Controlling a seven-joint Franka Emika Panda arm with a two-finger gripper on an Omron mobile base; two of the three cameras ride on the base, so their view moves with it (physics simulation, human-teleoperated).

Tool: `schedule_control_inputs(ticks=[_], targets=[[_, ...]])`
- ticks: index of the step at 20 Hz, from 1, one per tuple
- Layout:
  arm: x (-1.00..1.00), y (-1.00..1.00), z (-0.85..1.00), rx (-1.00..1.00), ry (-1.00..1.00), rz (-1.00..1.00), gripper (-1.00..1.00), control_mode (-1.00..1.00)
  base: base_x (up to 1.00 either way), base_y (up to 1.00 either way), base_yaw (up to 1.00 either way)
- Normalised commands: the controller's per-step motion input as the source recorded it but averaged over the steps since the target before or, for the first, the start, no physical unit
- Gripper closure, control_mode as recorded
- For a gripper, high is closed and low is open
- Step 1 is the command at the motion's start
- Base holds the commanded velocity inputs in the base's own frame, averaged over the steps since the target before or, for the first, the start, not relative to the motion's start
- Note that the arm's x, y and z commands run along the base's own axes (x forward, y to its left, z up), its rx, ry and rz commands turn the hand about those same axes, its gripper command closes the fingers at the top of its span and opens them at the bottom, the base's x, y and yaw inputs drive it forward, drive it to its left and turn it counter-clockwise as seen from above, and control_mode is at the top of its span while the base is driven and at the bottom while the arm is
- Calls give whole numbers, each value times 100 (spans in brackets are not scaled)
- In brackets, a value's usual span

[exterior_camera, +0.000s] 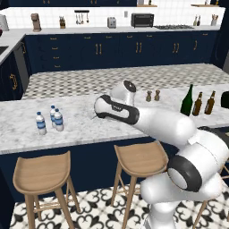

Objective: Move the plastic bottles in the middle to the plastics group, and the glass bottles in the middle to the glass group.

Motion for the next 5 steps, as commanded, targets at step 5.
schedule_control_inputs(ticks=[5], targets=[[-32, -68, 62, -1, 13, -14, -100, -100, 0, 0, 0]])
